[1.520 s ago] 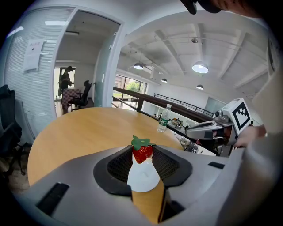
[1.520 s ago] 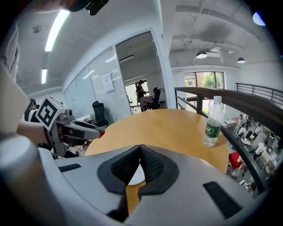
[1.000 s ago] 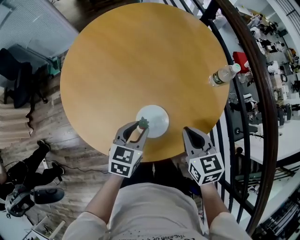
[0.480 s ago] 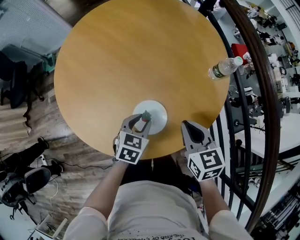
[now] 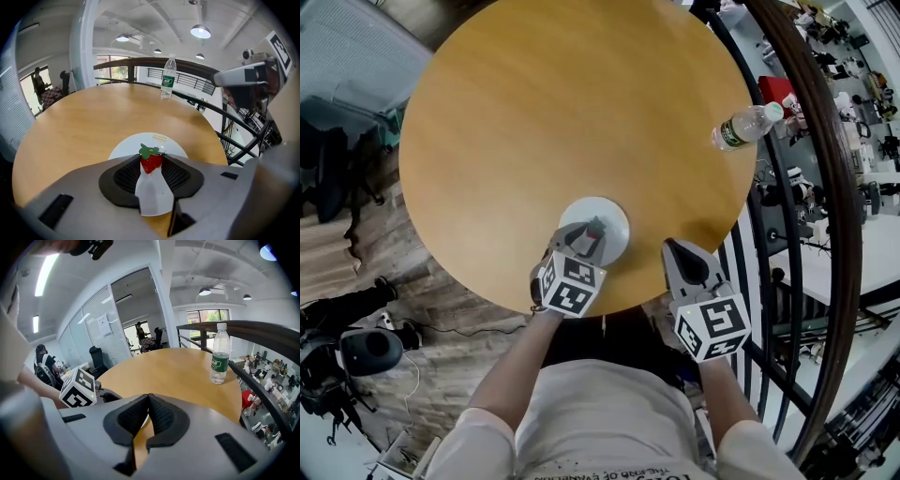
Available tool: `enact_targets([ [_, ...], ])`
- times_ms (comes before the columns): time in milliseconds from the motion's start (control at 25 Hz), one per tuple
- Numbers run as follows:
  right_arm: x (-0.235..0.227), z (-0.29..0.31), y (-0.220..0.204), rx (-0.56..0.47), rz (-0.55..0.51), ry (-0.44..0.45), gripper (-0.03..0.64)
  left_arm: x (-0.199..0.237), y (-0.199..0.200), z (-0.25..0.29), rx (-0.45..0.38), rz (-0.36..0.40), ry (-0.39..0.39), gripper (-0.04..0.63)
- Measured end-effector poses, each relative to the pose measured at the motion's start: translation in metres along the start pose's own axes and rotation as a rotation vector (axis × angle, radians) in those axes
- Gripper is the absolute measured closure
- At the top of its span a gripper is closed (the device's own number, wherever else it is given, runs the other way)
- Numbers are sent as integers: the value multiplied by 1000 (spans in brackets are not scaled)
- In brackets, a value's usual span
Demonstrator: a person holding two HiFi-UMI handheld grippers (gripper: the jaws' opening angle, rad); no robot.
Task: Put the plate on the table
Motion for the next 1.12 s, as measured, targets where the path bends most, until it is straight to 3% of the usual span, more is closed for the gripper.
enact_targets([
  [800, -4, 0, -10, 11, 35, 7, 597, 3, -7, 13, 38, 10, 17, 439],
  [1120, -4, -3, -6, 4, 26, 10, 597, 1, -7, 9, 32, 12, 14, 396],
])
Point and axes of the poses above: the fingertips, and each gripper's own axes: z forward along the fingers, x to its left, y out of its top, the point moved 4 cm from there along -z, backward along the fingers, and after that the axes turned 1 degree about -y, right-handed, at the moved point
